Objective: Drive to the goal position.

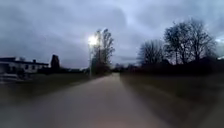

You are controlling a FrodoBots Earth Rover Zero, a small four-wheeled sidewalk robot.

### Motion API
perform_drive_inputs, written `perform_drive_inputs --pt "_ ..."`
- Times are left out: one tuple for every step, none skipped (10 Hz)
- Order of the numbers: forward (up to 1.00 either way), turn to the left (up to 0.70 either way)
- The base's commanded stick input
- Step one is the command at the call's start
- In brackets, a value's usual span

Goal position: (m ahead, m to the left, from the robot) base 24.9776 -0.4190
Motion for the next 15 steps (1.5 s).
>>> perform_drive_inputs --pt "1.0 0.04" --pt "1.0 0.04" --pt "1.0 0.04" --pt "1.0 0.04" --pt "1.0 0.04" --pt "1.0 0.04" --pt "1.0 0.04" --pt "1.0 0.04" --pt "1.0 0.04" --pt "1.0 0.04" --pt "1.0 0.04" --pt "1.0 0.04" --pt "1.0 0.04" --pt "1.0 0.04" --pt "1.0 0.04"
